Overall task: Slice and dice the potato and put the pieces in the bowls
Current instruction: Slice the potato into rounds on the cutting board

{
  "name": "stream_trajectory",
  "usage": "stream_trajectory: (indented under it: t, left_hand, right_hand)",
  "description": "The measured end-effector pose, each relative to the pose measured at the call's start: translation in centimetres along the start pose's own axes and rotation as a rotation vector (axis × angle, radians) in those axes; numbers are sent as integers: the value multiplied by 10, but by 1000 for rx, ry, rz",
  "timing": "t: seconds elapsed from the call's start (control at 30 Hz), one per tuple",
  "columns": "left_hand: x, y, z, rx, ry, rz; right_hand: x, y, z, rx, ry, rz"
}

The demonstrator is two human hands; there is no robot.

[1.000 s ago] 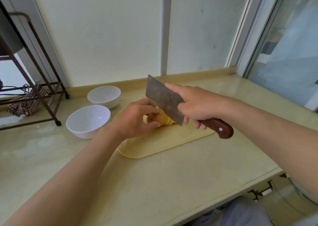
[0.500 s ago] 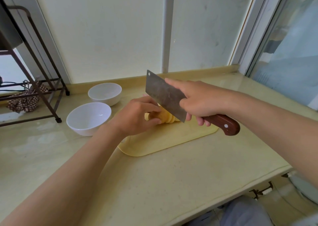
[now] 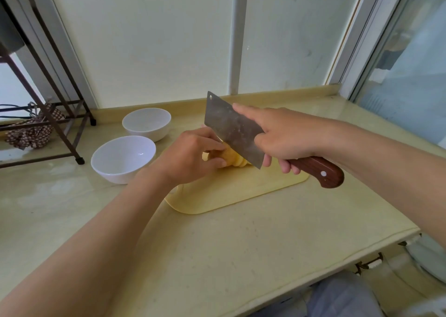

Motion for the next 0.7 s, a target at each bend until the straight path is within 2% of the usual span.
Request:
stream_trajectory:
  t: [0.3,0.5,0.7]
  left_hand:
    - [1,2,-1,1,-2,-20]
    - [2,5,-2,-5,-2,-18]
    - [2,10,2,4,-39,-60]
  right_hand:
    - [33,3,-36,41,-87,-7]
    - [38,12,-41,37,-56,-105]
    - [37,2,-50,20,-39,-87]
Point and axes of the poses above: each hand's wrist, its own z-axis away from the middle knuckle, its own x-axis out of the palm, y = z × x, the point moved 5 cm from there along -z, towards the middle knuckle, and after that the axes turned 14 degrees about -y, right-handed, at the moved point
